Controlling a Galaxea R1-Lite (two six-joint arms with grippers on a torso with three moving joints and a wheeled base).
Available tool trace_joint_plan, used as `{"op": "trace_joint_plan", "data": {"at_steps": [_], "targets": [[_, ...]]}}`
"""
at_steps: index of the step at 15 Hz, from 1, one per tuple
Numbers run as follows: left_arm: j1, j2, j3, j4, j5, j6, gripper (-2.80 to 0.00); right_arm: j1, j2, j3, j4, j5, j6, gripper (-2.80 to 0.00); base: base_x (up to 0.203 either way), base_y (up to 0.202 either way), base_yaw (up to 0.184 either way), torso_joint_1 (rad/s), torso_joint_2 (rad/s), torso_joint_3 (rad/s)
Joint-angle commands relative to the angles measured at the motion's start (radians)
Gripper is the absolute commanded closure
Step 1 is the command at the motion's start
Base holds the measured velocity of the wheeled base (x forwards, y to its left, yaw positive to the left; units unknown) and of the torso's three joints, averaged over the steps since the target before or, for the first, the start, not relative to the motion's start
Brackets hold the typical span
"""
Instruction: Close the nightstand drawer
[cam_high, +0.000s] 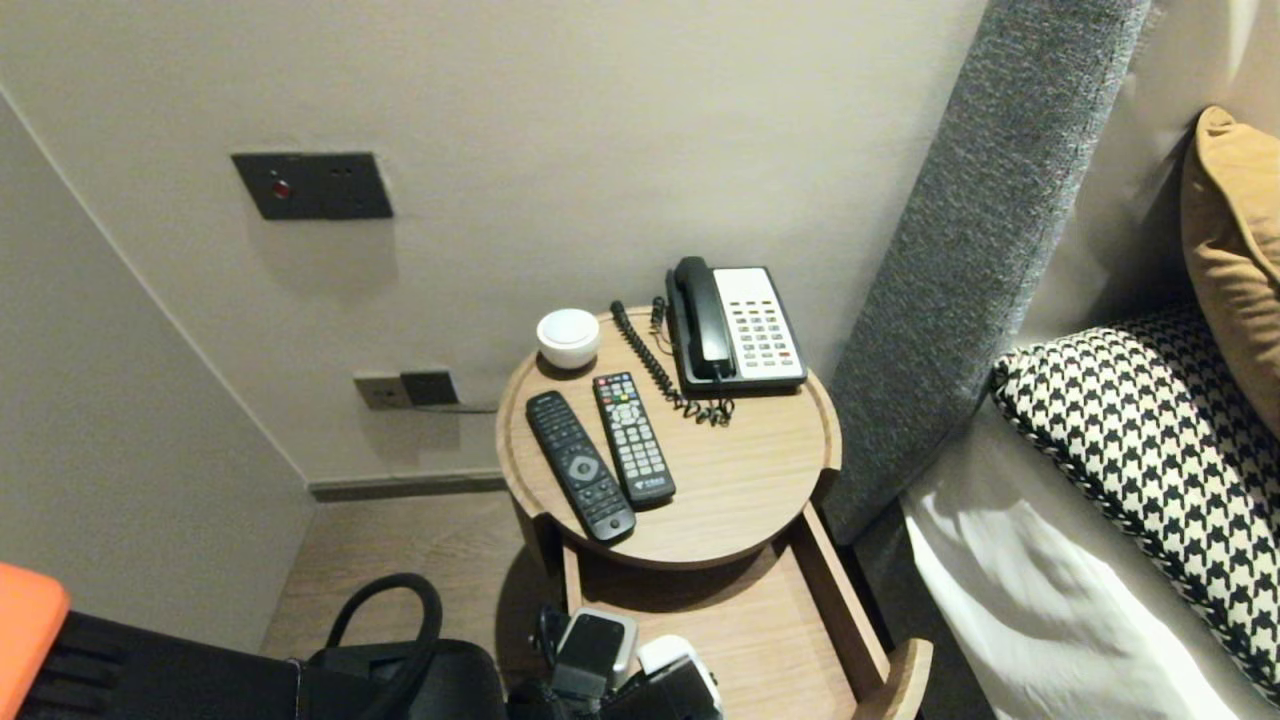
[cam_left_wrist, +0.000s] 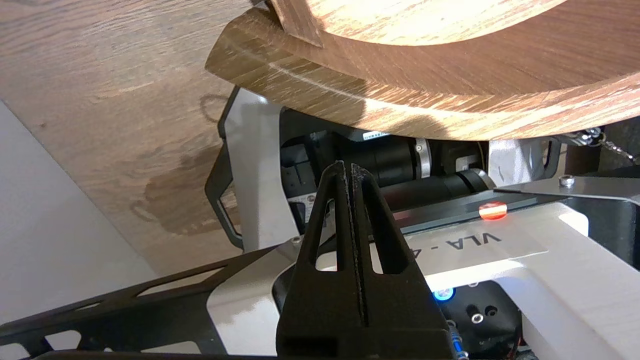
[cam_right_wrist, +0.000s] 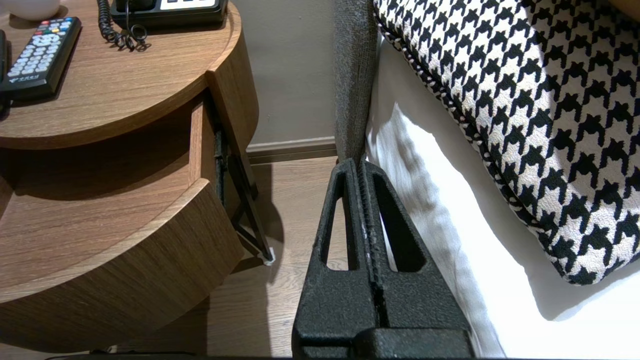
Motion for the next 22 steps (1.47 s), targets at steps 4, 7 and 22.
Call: {"op": "trace_joint_plan", "data": {"at_steps": [4, 7, 22], "targets": [[0.007, 0.009, -0.006, -0.016, 0.003, -0.008, 0.0, 0.0, 0.001, 0.04, -0.001, 0.0, 0.0, 0.0, 0.0, 0.0, 0.0, 0.0, 0.0, 0.0], [0.038, 0.021, -0.016, -0.027, 0.001, -0.007, 0.0, -0.001, 0.001, 0.04, -0.001, 0.0, 0.0, 0.0, 0.0, 0.0, 0.0, 0.0, 0.0, 0.0], [0.153, 0.054, -0.097, -0.046, 0.007, 0.013, 0.0, 0.0, 0.001, 0.04, -0.001, 0.0, 0.0, 0.0, 0.0, 0.0, 0.0, 0.0, 0.0, 0.0]]}}
